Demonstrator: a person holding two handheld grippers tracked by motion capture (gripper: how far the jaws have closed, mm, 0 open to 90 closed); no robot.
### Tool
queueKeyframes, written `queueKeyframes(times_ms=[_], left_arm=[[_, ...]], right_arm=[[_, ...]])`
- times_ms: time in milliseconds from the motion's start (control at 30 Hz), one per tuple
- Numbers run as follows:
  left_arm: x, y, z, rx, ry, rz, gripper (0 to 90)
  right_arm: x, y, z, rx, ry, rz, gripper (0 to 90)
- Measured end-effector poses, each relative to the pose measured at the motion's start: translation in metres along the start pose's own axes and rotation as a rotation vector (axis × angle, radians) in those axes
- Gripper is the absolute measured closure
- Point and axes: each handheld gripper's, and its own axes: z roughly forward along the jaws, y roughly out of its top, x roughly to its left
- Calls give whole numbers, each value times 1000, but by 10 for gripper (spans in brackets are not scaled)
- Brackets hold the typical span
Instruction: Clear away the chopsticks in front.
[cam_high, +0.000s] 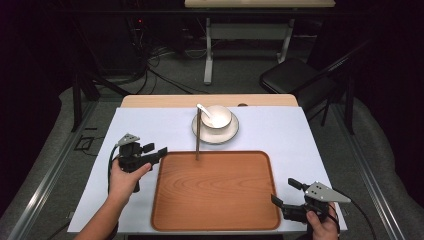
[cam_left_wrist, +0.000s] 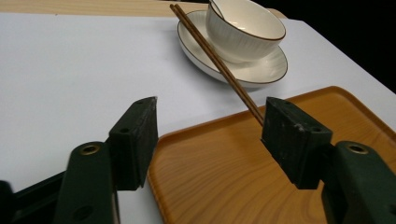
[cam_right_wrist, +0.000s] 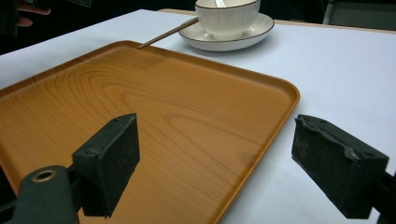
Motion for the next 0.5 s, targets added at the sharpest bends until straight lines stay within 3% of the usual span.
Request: queueKeyframes(times_ms=[367,500], left_arm=[[-1,17,33,29,25,-34,414],[-1,21,40,39,24,-23,424]], right_arm=[[-1,0,0,6,2,6,146],[-1,0,0,7,1,8,146]])
